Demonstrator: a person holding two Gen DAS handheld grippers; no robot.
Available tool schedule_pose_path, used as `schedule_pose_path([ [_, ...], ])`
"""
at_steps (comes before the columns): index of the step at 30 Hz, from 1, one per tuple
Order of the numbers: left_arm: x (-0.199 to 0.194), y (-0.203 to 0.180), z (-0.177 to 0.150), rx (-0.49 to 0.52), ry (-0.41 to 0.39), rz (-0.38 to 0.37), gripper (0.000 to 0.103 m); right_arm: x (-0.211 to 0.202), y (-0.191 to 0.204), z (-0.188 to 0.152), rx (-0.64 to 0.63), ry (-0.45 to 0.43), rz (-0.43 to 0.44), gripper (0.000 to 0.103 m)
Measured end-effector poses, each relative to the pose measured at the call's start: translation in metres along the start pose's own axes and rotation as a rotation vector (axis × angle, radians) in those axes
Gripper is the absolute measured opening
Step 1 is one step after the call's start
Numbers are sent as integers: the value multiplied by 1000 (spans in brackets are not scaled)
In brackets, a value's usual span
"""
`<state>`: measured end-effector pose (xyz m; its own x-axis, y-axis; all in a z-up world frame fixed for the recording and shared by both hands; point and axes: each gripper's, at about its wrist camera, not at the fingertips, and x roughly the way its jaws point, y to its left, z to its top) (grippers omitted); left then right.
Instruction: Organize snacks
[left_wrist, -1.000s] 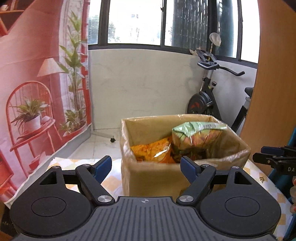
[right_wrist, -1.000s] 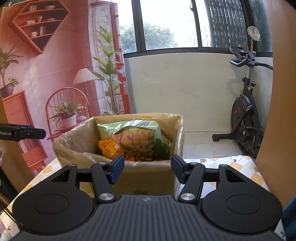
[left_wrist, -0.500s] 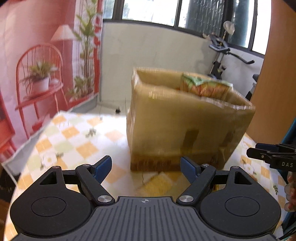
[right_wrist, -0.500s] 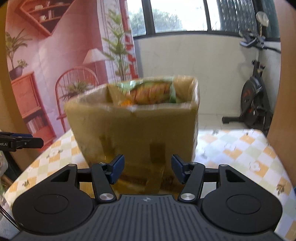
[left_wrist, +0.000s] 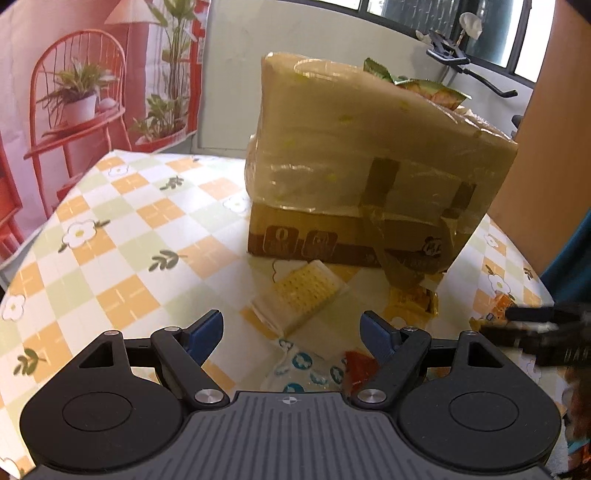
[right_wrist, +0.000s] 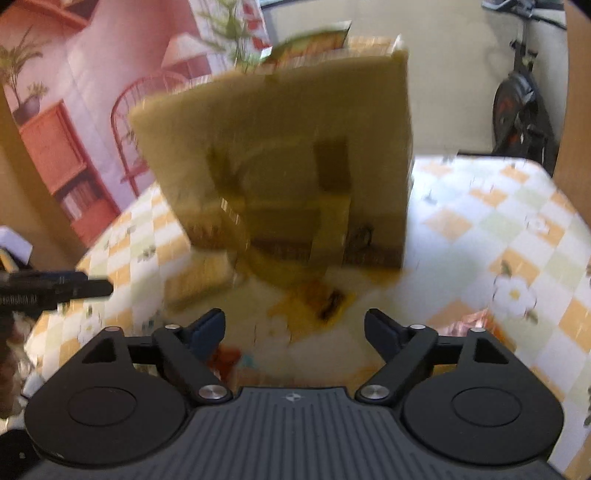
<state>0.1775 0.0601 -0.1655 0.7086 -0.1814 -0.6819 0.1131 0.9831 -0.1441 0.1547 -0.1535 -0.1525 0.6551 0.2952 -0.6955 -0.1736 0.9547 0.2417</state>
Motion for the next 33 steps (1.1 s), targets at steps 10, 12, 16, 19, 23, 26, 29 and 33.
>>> schedule_pose_path([
  [10, 8, -1, -15, -32, 34, -8, 83, 22, 15, -28, -5, 184, -51, 90],
  [12, 9, -1, -17, -39, 43, -10, 83, 27, 18, -30, -24, 210, -59, 90],
  [16, 14, 0, -21, -49, 61, -15, 83, 34, 27, -35, -79, 237, -62, 89],
  [19, 19, 0, -24, -48, 77, -14, 83, 37, 31, -36, -116, 216, -61, 79],
  [23, 27, 8, -25, -75, 93, 1, 83, 44, 36, -31, -197, 189, -18, 77],
  [26, 33, 14, -28, -99, 112, -3, 83, 51, 38, -27, -232, 166, -14, 76],
  [29, 37, 11, -31, -93, 126, -18, 83, 57, 37, -23, -225, 157, -13, 76],
  [33, 45, 4, -33, -61, 140, -29, 83, 59, 35, -24, -230, 145, -12, 76],
])
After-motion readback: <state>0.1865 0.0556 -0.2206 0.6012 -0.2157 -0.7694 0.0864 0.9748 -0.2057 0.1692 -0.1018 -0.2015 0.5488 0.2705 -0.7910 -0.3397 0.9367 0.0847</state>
